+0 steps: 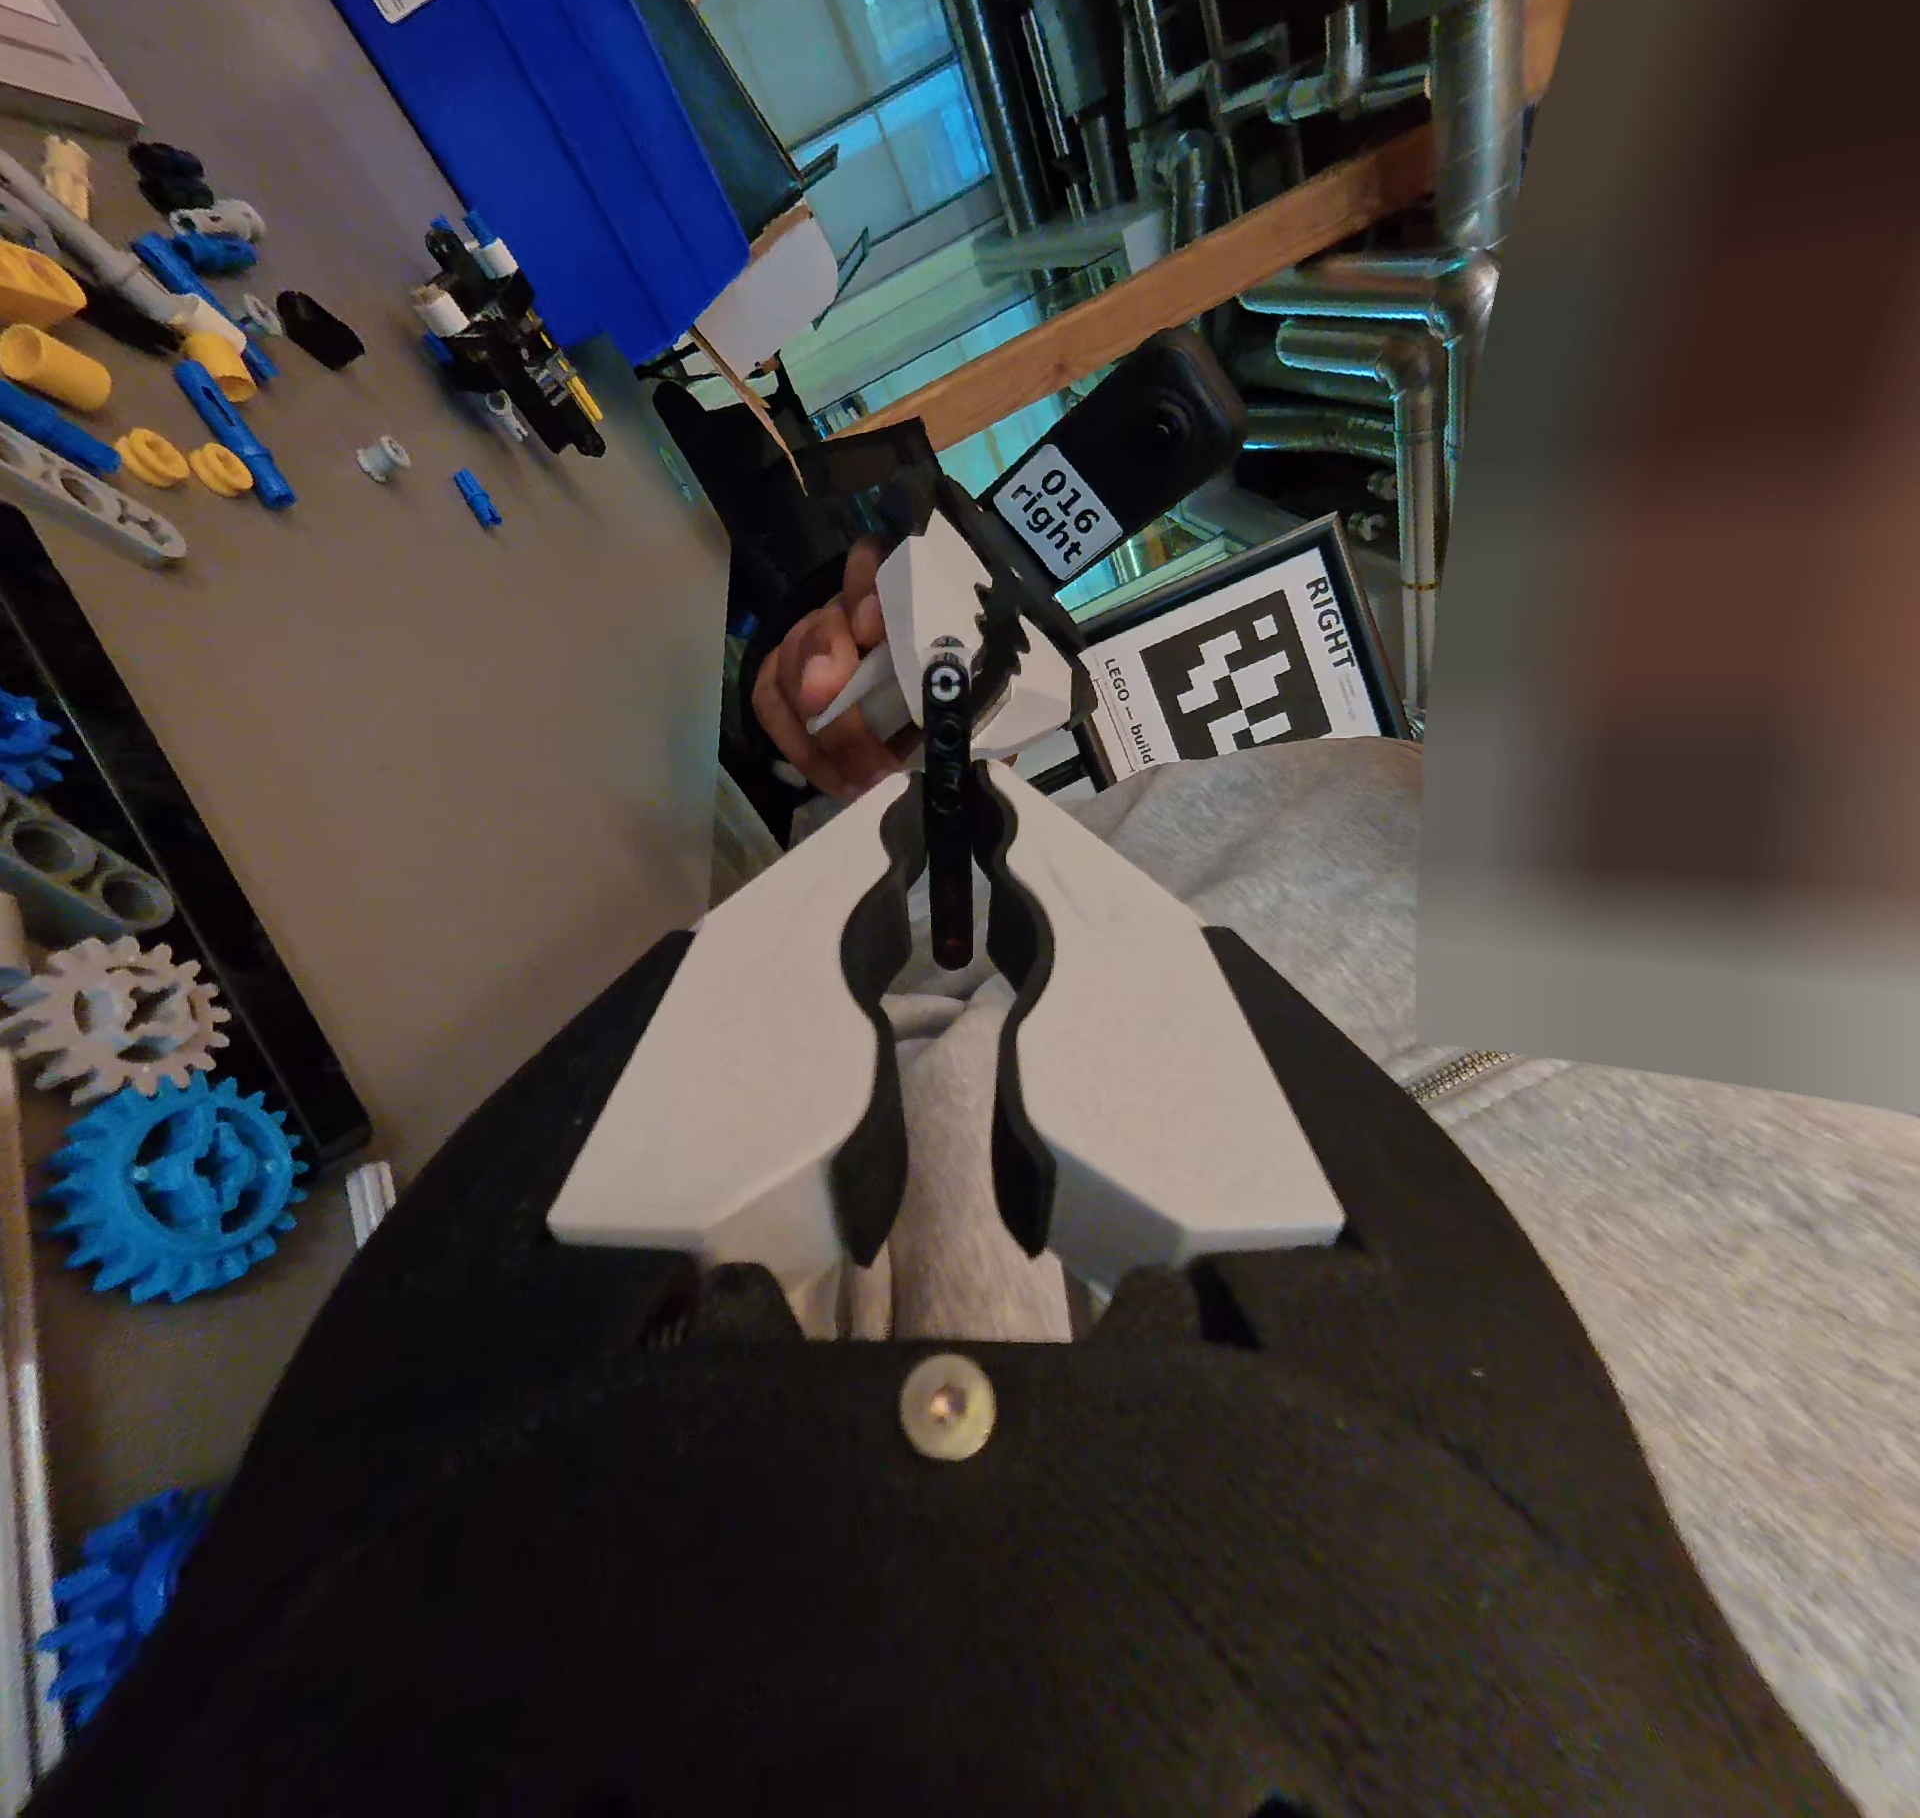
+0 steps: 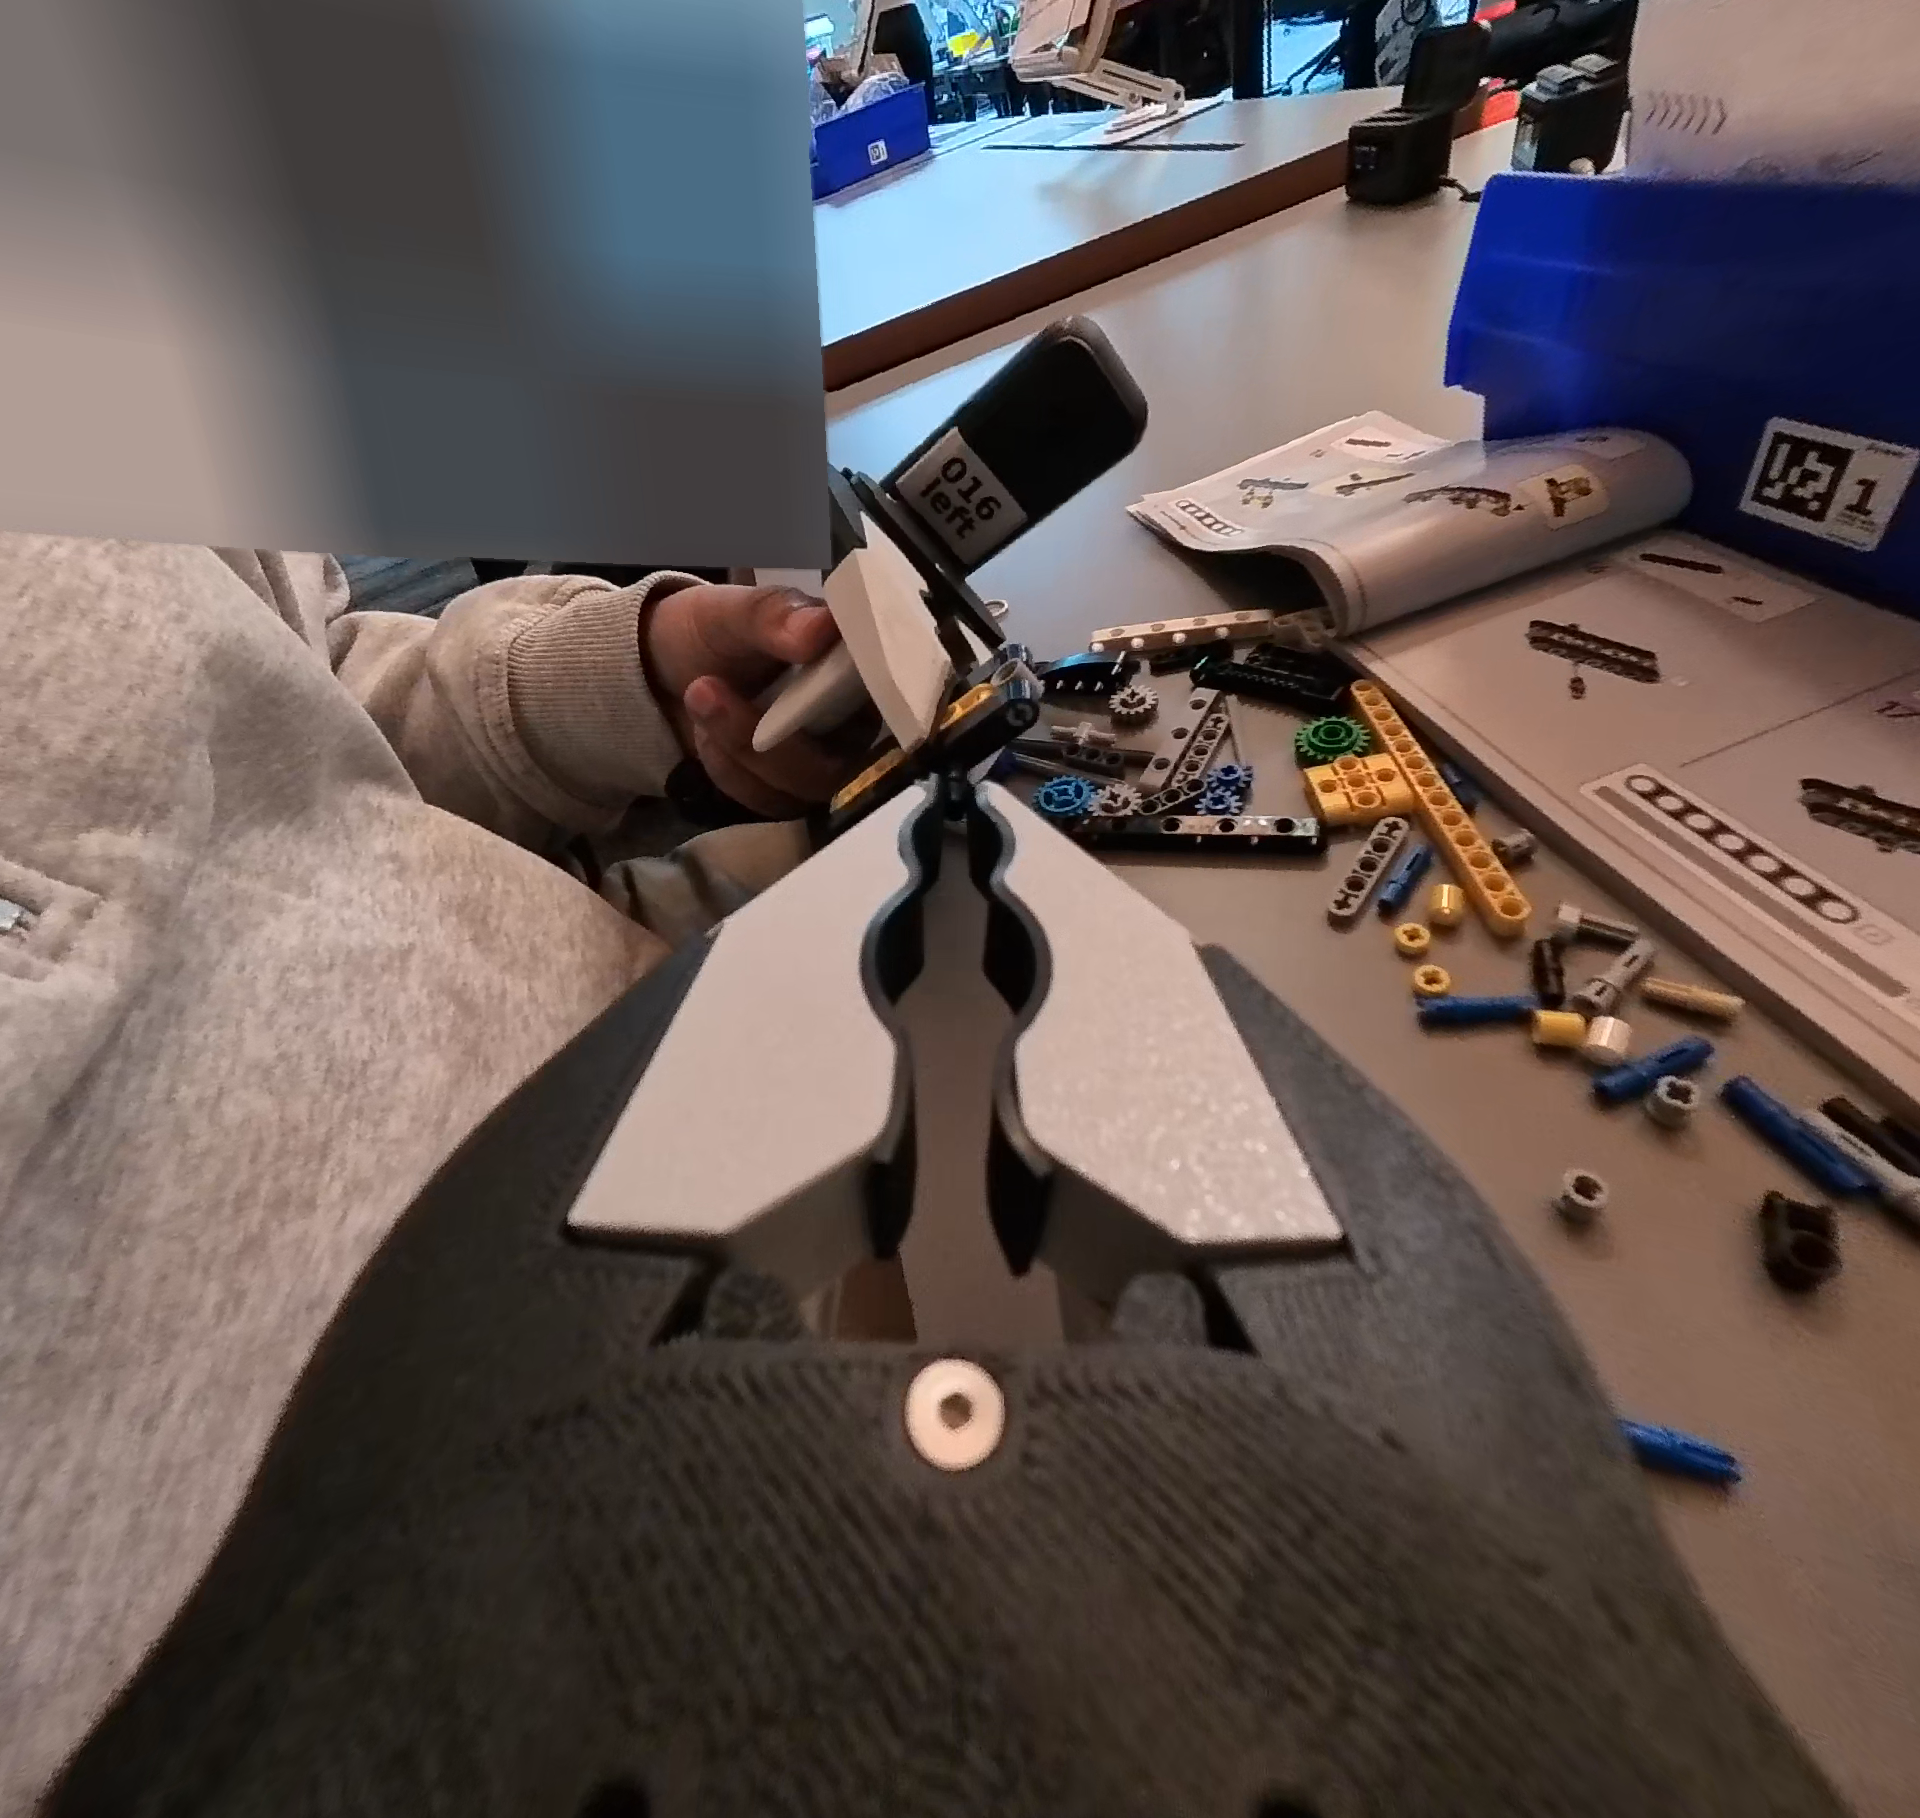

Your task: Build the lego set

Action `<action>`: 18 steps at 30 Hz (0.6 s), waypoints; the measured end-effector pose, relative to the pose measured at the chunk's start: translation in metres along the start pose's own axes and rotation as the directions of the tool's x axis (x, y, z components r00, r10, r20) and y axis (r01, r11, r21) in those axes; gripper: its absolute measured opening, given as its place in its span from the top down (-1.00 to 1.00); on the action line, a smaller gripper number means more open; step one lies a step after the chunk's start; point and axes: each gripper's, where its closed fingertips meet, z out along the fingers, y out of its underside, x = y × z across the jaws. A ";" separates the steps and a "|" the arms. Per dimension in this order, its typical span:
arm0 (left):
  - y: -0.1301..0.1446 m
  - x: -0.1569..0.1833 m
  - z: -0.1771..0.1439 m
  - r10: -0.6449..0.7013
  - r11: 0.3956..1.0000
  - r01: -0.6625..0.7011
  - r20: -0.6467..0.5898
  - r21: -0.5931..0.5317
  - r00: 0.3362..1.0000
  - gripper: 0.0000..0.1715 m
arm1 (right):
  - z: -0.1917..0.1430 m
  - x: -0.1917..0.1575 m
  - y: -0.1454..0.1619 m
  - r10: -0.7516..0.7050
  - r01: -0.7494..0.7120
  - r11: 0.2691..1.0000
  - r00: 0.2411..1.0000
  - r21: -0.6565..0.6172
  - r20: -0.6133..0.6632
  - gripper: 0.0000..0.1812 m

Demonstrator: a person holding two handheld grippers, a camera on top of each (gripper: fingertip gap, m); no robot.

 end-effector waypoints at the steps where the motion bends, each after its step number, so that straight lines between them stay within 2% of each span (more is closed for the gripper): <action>1: 0.000 0.000 0.000 0.002 1.000 -0.002 0.003 0.002 1.000 0.90 | 0.000 0.000 0.000 0.001 -0.001 1.000 1.000 -0.001 0.001 0.98; 18: 0.000 -0.002 0.000 0.013 1.000 -0.013 0.022 0.000 1.000 0.90 | 0.001 0.002 0.000 0.004 -0.004 1.000 1.000 -0.003 -0.010 0.98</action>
